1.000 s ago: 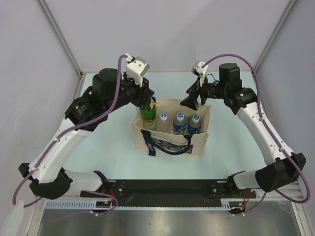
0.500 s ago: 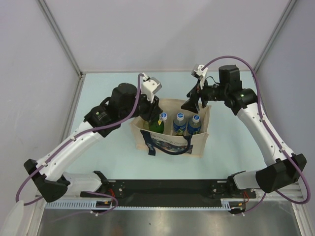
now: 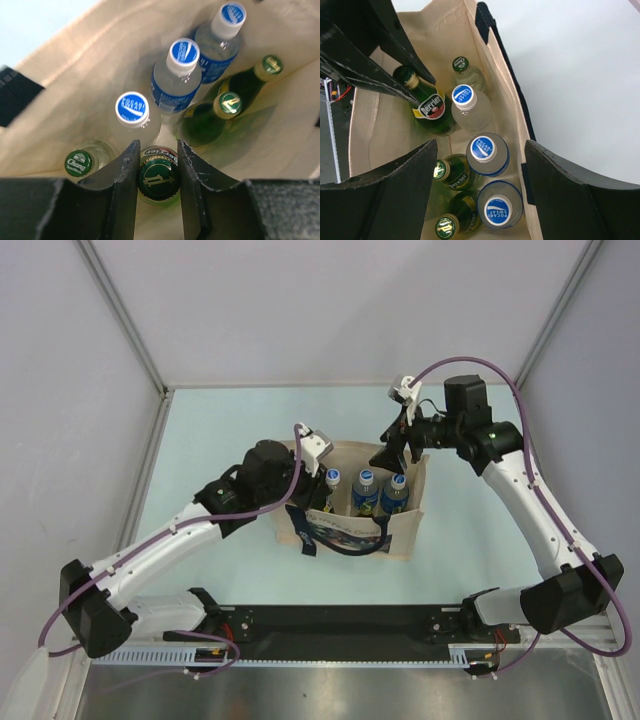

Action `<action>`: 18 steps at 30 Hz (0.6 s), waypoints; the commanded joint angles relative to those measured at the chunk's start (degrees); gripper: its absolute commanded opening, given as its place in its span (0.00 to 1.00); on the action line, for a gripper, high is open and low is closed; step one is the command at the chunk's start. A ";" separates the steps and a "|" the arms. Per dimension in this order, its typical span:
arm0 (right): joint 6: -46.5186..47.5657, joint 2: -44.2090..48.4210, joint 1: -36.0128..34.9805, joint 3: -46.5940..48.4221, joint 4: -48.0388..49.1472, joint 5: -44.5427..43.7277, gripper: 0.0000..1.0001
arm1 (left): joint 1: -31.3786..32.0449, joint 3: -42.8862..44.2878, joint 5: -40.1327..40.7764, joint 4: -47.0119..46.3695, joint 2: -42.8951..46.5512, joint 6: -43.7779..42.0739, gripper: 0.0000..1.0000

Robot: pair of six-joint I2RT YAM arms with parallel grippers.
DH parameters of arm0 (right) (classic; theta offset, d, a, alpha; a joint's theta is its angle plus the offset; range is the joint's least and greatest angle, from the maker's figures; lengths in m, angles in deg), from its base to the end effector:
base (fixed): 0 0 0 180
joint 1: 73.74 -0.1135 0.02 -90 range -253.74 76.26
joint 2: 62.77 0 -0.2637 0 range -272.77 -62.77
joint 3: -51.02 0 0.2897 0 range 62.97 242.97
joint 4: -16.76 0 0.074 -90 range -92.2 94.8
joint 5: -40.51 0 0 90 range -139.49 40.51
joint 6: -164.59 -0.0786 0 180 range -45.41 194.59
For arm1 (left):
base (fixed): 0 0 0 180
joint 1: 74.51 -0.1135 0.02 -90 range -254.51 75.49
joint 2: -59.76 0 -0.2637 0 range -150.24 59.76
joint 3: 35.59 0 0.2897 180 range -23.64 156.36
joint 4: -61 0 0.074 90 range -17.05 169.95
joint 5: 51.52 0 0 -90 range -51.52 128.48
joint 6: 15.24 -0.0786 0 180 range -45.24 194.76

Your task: Place the beverage into the canvas bag

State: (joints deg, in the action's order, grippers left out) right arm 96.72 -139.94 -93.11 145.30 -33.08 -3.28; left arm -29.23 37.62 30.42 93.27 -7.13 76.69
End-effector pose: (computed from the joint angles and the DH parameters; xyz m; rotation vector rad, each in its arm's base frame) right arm 0.3079 0.1684 0.3864 -1.1425 1.7027 0.8255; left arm 0.2321 -0.2500 0.3215 0.8538 1.8999 -0.6555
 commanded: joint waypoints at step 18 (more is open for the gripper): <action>3.53 1.49 0.13 0.38 -2.45 1.16 0.76 | 0.69 -10.36 3.48 -23.04 -0.17 -0.09 0.10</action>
State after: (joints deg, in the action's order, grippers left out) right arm 98.67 -139.78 -93.11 144.73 -34.66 -3.28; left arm -29.14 26.25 33.79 80.31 -7.27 76.69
